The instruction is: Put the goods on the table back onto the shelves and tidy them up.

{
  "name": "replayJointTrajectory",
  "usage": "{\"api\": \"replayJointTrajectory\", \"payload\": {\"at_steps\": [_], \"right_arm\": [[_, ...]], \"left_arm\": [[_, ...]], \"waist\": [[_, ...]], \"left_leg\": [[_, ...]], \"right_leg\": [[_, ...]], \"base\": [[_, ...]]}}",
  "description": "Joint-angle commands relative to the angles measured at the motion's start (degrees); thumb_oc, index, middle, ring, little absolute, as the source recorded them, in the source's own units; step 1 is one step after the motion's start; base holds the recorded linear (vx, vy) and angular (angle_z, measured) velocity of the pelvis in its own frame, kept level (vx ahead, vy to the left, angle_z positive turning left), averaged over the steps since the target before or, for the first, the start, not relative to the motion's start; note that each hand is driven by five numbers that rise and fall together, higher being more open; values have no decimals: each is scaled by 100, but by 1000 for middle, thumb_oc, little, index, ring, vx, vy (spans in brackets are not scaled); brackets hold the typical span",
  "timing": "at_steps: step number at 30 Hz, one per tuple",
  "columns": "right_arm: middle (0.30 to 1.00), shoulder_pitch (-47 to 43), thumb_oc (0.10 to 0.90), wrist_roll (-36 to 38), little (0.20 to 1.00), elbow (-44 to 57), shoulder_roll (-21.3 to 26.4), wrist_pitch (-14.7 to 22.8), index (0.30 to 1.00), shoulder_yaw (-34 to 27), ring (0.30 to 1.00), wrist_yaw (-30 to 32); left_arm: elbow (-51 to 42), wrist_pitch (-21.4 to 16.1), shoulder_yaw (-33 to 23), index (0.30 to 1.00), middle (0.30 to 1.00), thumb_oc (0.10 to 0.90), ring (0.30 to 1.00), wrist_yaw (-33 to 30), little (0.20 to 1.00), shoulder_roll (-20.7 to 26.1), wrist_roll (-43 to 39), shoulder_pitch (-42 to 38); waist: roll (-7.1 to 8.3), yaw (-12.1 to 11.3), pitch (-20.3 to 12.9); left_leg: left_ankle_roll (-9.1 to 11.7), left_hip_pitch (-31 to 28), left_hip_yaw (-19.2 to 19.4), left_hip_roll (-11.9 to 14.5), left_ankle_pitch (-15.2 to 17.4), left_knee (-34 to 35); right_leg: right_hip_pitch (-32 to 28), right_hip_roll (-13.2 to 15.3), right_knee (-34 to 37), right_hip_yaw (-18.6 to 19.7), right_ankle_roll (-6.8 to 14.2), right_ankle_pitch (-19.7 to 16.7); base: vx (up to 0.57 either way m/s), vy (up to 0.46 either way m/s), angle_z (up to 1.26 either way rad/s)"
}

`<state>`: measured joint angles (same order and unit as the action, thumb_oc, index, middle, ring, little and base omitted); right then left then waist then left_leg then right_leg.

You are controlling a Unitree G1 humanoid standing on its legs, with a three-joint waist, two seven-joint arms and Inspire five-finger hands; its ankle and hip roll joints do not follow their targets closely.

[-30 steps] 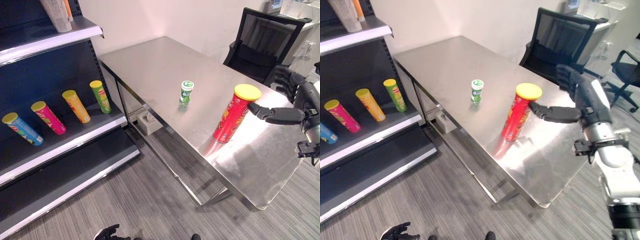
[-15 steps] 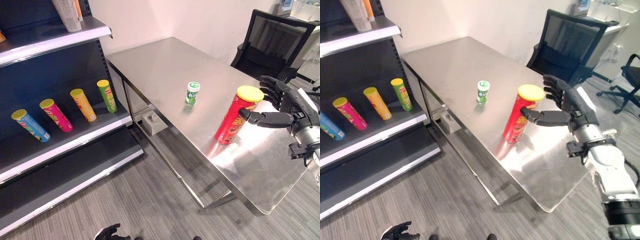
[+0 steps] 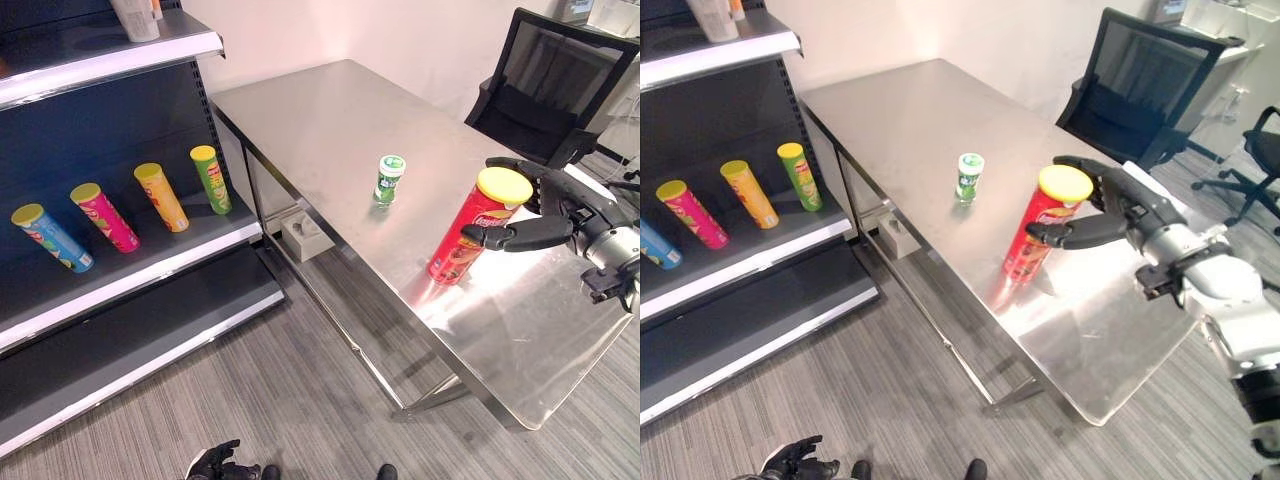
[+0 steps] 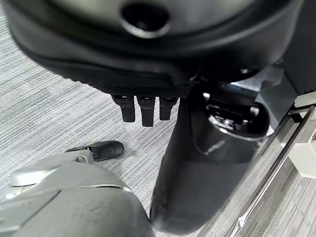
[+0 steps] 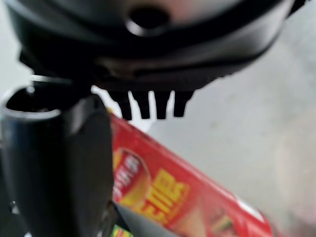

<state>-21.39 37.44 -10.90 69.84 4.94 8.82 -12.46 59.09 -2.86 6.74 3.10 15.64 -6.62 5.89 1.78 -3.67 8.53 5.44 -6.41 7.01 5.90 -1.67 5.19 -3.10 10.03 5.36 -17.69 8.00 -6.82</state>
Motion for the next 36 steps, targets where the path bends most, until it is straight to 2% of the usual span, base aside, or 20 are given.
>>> {"api": "replayJointTrajectory", "payload": {"at_steps": [1,12,13,14,15,16,18,22,26,29,30,33,34,35,36], "right_arm": [[900,-1020,800,425,900,6,315,382,900,221,900,152],[900,-1599,800,389,900,-35,462,326,900,971,900,134],[858,-1644,772,377,858,-63,472,299,858,1041,858,134],[596,-1691,598,354,596,-72,496,292,596,1114,596,125],[373,-1754,449,266,373,-104,558,251,373,1262,373,115],[300,-1786,400,250,300,-106,602,236,300,1336,300,92],[300,-1898,400,176,300,-90,738,211,300,1539,300,46],[300,-1887,400,84,300,-93,842,226,300,1577,300,62],[300,-1642,400,31,300,-90,742,250,300,1302,300,145],[300,-1346,400,23,300,-62,516,319,300,841,300,296],[300,-1127,400,35,300,1,175,415,300,386,300,487],[300,-733,400,-13,300,238,-343,529,300,-366,300,756],[300,-708,400,-62,300,398,-648,609,300,-633,300,912],[300,-668,400,-69,300,420,-656,601,300,-669,300,917],[300,-712,400,-248,300,731,-1046,764,300,-962,300,1197]], "left_arm": [[321,-176,568,900,900,800,900,76,900,266,170,-6],[351,-180,598,900,900,800,900,45,900,297,148,-33],[350,-180,604,900,900,800,900,46,900,297,148,-20],[355,-178,601,900,900,800,900,43,900,299,145,-19],[363,-173,604,900,900,800,900,43,900,302,135,-13],[356,-175,594,900,900,800,900,45,900,302,128,-6],[372,-186,597,900,900,800,900,40,900,303,122,-10],[398,-196,586,900,900,800,900,18,900,295,129,-7],[393,-190,553,900,900,800,900,2,900,289,112,1],[357,-199,488,900,900,800,900,-33,900,287,53,-20],[309,-194,408,900,900,800,900,-65,900,281,32,-20],[182,-177,313,900,900,800,900,-69,900,328,-35,22],[125,-166,244,900,900,800,900,-74,900,330,-84,57],[121,-164,252,900,900,800,900,-73,900,342,-84,58],[25,-135,132,900,900,800,900,-96,900,340,-203,131]], "waist": [[341,-146,-356],[398,-164,-333],[402,-169,-327],[406,-170,-323],[418,-174,-318],[421,-169,-312],[433,-160,-302],[426,-136,-300],[408,-110,-307],[374,-98,-309],[322,-90,-310],[280,-151,-324],[234,-188,-343],[242,-194,-342],[179,-283,-367]], "left_leg": [[131,233,111,39,171,-19],[149,237,122,56,171,-19],[151,238,117,56,172,-19],[152,236,115,57,173,-19],[157,233,117,57,173,-19],[157,236,115,57,171,-19],[159,239,113,53,170,-19],[161,223,111,53,175,-19],[155,202,111,56,182,-19],[148,185,107,63,191,-19],[138,172,96,73,200,-19],[136,164,55,94,200,-19],[141,158,17,116,194,-19],[143,156,14,118,194,-19],[169,166,-108,195,146,-19]], "right_leg": [[-278,306,-36,-95,386,118],[-259,310,-36,-97,390,115],[-265,312,-36,-101,390,114],[-267,312,-36,-104,390,115],[-266,310,-36,-101,391,113],[-264,309,-36,-101,393,113],[-264,310,-36,-102,396,114],[-277,307,-36,-99,397,119],[-286,306,-36,-96,394,129],[-293,301,-36,-79,388,145],[-305,292,-36,-70,381,171],[-344,266,-36,-94,361,226],[-373,233,-36,-95,330,276],[-377,231,-36,-99,329,278],[-428,135,-36,-115,258,386]], "base": [[0,0,0],[0,0,0],[0,0,0],[0,0,0],[0,0,0],[0,0,0],[0,0,0],[0,0,0],[0,0,0],[-3,-10,0],[-11,-41,-1],[-9,-78,-2],[-2,-77,5],[-4,-178,9],[-9,-175,15]]}}
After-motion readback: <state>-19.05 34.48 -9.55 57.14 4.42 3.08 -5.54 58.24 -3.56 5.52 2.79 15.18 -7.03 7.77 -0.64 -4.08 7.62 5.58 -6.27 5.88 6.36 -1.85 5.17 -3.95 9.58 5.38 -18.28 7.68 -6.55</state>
